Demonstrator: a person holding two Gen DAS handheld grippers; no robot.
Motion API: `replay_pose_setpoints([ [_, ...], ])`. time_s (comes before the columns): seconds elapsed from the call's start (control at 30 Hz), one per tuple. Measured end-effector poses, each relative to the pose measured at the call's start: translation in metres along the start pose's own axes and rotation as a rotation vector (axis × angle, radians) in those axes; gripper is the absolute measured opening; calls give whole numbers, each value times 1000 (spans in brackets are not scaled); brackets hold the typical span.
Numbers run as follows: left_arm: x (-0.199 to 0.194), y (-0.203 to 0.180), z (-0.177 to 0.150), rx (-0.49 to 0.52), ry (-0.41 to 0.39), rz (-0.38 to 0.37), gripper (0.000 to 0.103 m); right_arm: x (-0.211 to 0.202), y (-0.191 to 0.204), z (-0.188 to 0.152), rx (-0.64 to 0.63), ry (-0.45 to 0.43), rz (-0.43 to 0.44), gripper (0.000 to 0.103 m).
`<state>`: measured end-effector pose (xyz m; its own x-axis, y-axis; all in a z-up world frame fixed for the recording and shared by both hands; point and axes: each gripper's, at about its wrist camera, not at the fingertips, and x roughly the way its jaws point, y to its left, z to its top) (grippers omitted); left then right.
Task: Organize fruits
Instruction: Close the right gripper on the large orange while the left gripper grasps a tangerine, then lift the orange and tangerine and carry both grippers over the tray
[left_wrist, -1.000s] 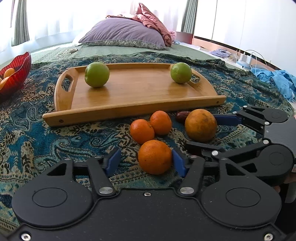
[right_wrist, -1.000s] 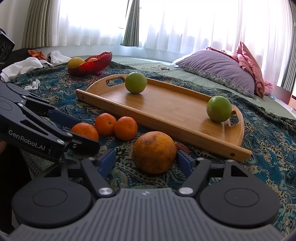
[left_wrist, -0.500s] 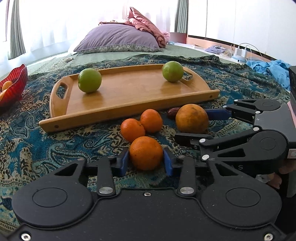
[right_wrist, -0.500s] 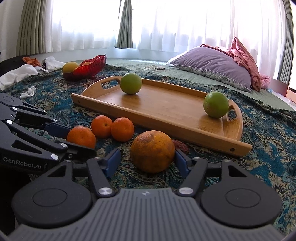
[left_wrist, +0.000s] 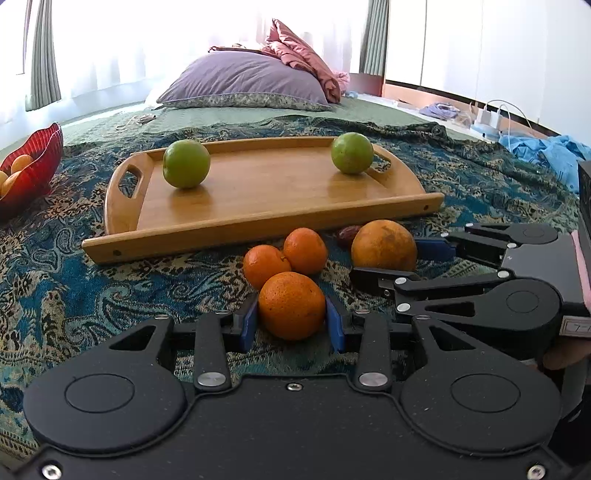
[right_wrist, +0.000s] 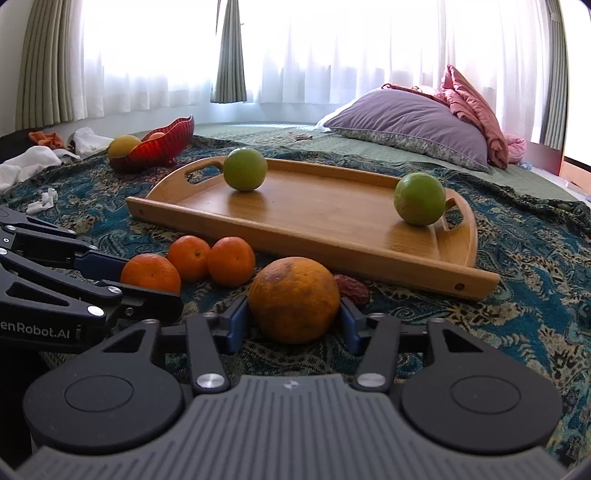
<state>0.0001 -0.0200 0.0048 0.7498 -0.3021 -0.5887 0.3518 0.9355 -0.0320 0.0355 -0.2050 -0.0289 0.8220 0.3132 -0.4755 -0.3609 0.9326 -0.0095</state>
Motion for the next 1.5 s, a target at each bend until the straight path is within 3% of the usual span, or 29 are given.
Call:
replay_pose_setpoints([
  [0.5,-1,6,22,-27,-69,31,36,-12,1,5,33,-46,-18,53],
  [0.8,10,25,51,-72,-115,66,36,-11,-8,29,35,-93,-93,53],
  [1.2,59,44,92,-126,-95,57,36,39,-28,68,98,-44,-134,53],
  [1.5,95,54,103,-137,-58,85,36,68,-35,78,106,0,-146,53],
])
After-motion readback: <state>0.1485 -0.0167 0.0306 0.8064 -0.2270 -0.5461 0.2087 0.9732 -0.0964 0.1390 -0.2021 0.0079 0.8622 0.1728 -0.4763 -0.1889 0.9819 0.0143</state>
